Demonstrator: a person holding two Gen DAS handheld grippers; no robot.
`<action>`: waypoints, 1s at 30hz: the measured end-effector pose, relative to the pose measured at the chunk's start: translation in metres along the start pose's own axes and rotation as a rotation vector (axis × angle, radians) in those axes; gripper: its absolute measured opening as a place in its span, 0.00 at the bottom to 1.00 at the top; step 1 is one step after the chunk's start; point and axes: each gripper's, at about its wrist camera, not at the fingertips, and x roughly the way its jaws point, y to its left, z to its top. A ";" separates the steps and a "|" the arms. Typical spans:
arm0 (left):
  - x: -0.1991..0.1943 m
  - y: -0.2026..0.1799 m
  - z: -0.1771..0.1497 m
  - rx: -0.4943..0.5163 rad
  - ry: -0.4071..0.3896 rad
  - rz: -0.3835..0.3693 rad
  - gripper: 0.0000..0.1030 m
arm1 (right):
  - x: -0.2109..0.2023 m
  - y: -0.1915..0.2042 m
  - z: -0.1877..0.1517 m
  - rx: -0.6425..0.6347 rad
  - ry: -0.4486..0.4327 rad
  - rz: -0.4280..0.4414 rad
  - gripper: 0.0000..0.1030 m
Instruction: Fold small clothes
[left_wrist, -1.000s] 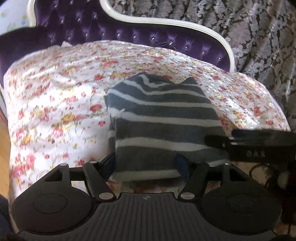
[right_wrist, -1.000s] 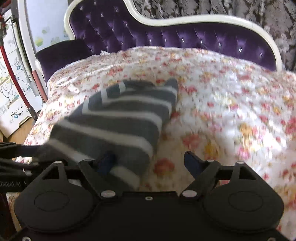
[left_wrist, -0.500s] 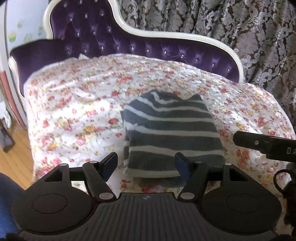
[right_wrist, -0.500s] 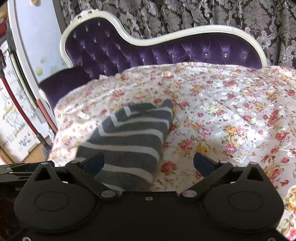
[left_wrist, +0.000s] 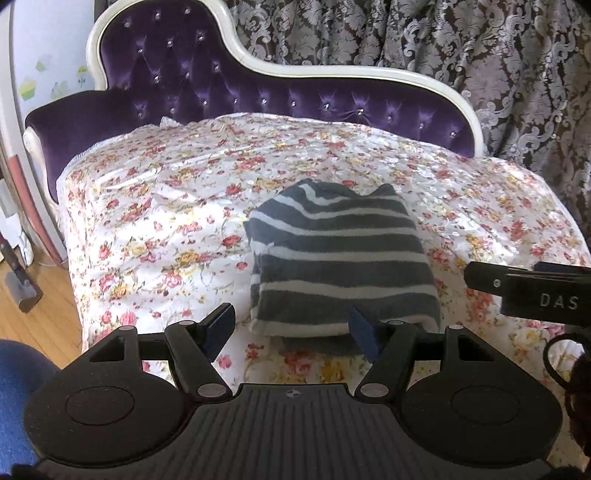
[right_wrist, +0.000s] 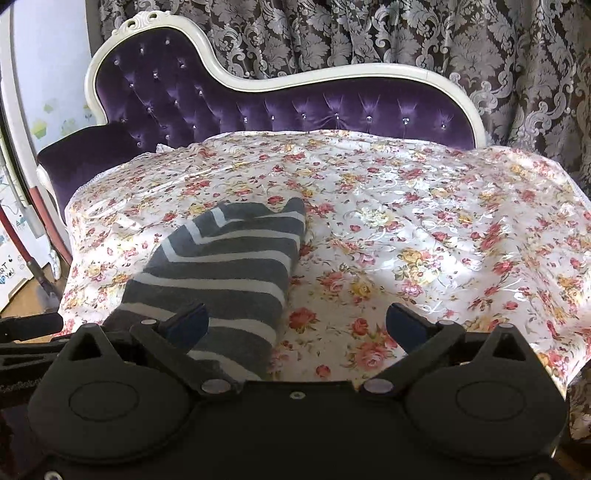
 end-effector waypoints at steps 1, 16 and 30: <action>0.000 0.001 -0.001 -0.005 0.004 0.001 0.64 | -0.001 0.000 -0.001 0.004 -0.002 -0.006 0.99; 0.015 0.013 -0.004 -0.076 0.087 0.010 0.64 | -0.006 0.013 -0.008 0.022 0.012 0.050 0.99; 0.019 0.027 -0.005 -0.101 0.110 0.048 0.64 | -0.002 0.013 -0.015 0.015 0.048 0.029 0.99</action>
